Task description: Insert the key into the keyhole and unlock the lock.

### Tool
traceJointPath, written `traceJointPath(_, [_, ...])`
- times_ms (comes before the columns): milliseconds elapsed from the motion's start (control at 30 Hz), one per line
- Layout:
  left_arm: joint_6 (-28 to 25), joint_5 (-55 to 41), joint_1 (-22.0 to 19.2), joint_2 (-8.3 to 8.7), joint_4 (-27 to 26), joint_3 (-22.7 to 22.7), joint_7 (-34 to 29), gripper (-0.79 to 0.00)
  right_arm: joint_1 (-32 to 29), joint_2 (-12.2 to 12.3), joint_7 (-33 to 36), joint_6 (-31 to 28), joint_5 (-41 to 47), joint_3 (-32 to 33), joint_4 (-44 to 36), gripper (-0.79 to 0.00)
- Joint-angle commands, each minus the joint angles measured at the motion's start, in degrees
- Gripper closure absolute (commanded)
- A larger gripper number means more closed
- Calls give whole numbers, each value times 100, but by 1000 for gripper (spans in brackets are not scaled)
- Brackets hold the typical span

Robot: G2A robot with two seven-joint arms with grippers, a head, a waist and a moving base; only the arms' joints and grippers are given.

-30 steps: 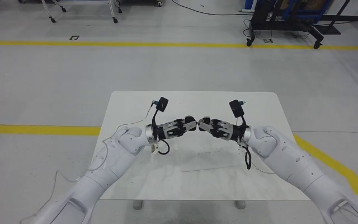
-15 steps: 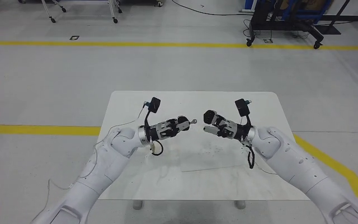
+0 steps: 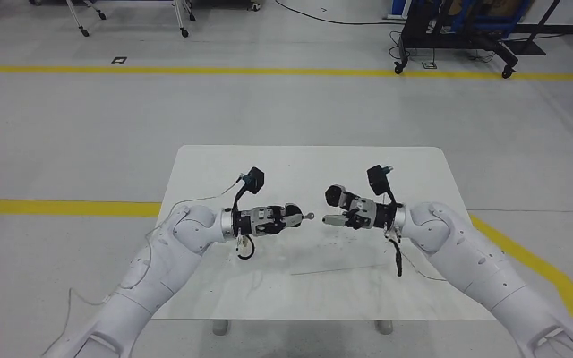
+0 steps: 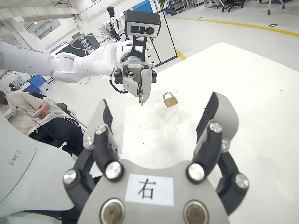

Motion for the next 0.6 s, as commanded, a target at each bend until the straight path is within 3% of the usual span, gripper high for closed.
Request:
traceJointPath(0, [0, -43, -33, 1, 10, 44, -21, 0, 1, -13, 240, -103, 5, -59, -35, -329])
traceJointPath(567, [0, 39, -257, -41, 158, 351, 125, 0, 108, 3, 1427, -111, 1062, -132, -139, -246])
